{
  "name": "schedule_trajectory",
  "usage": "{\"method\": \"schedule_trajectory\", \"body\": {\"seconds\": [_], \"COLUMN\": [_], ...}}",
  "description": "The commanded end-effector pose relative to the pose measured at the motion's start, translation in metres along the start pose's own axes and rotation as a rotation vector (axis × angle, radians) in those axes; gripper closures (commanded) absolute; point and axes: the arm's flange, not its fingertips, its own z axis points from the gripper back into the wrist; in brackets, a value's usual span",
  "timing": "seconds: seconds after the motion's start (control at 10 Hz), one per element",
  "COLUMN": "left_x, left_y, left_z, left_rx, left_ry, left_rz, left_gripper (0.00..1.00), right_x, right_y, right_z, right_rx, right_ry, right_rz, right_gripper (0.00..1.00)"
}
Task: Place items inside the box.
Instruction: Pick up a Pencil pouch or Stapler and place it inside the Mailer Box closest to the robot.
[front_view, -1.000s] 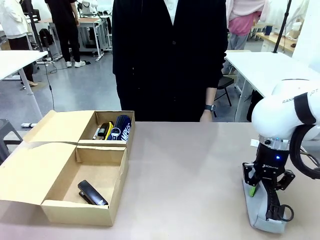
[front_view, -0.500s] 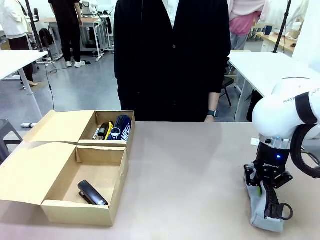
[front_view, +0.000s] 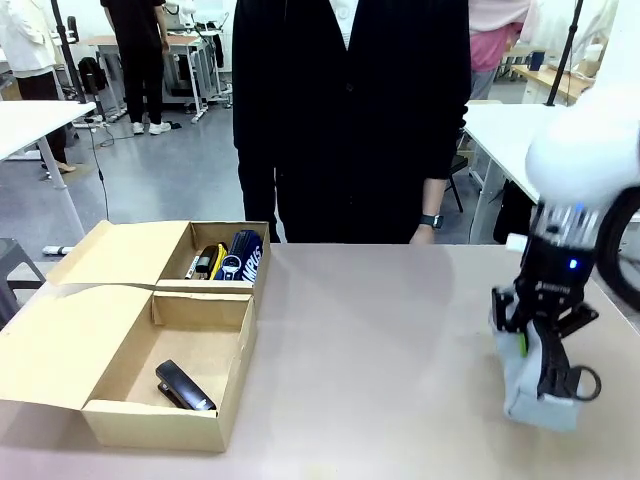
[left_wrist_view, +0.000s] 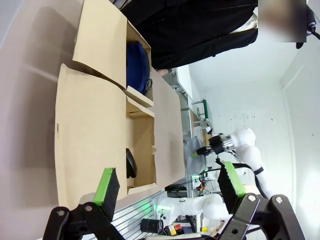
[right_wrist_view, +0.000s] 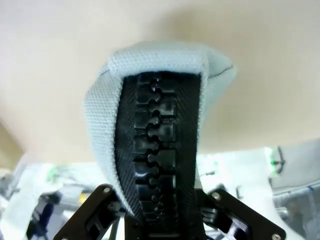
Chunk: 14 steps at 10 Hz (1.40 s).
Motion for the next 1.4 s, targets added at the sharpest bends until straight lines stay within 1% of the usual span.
{"method": "schedule_trajectory", "body": {"seconds": [0.0,0.1,0.2,0.3,0.4,0.6,0.7,0.8,0.9,1.0,1.1,1.2,1.3], "left_x": [0.0,0.0,0.0,0.0,0.0,0.0,0.0,0.0,0.0,0.0,0.0,0.0,0.0], "left_y": [-0.001,-0.001,-0.001,-0.001,-0.001,-0.001,-0.001,-0.001,-0.001,-0.001,-0.001,-0.001,-0.001], "left_z": [0.0,0.0,0.0,0.0,0.0,0.0,0.0,0.0,0.0,0.0,0.0,0.0,0.0], "left_rx": [-0.021,-0.021,-0.021,-0.021,-0.021,-0.021,-0.021,-0.021,-0.021,-0.021,-0.021,-0.021,-0.021], "left_ry": [-0.013,-0.013,-0.013,-0.013,-0.013,-0.013,-0.013,-0.013,-0.013,-0.013,-0.013,-0.013,-0.013], "left_rz": [-0.017,-0.017,-0.017,-0.017,-0.017,-0.017,-0.017,-0.017,-0.017,-0.017,-0.017,-0.017,-0.017], "left_gripper": [0.0,0.0,0.0,0.0,0.0,0.0,0.0,0.0,0.0,0.0,0.0,0.0,0.0], "right_x": [-0.037,-0.048,-0.055,-0.048,-0.057,-0.057,-0.06,-0.057,-0.049,-0.036,-0.028,-0.027,-0.03], "right_y": [0.029,0.05,0.064,0.051,0.049,0.049,0.055,0.071,0.101,0.137,0.166,0.191,0.203], "right_z": [0.052,0.062,0.064,0.066,0.075,0.075,0.076,0.076,0.074,0.07,0.067,0.064,0.064], "right_rx": [0.101,0.183,0.239,0.232,0.182,0.182,0.204,0.207,0.213,0.185,0.179,0.16,0.167], "right_ry": [-0.021,-0.068,-0.053,-0.046,-0.038,-0.038,-0.038,-0.087,-0.114,-0.109,-0.082,-0.068,-0.038], "right_rz": [-0.077,-0.089,-0.057,-0.038,-0.036,-0.036,-0.035,-0.096,-0.046,0.05,0.166,0.268,0.354], "right_gripper": [1.0,1.0,1.0,1.0,1.0,1.0,0.93,0.93,0.93,0.93,0.93,0.93,0.93]}}
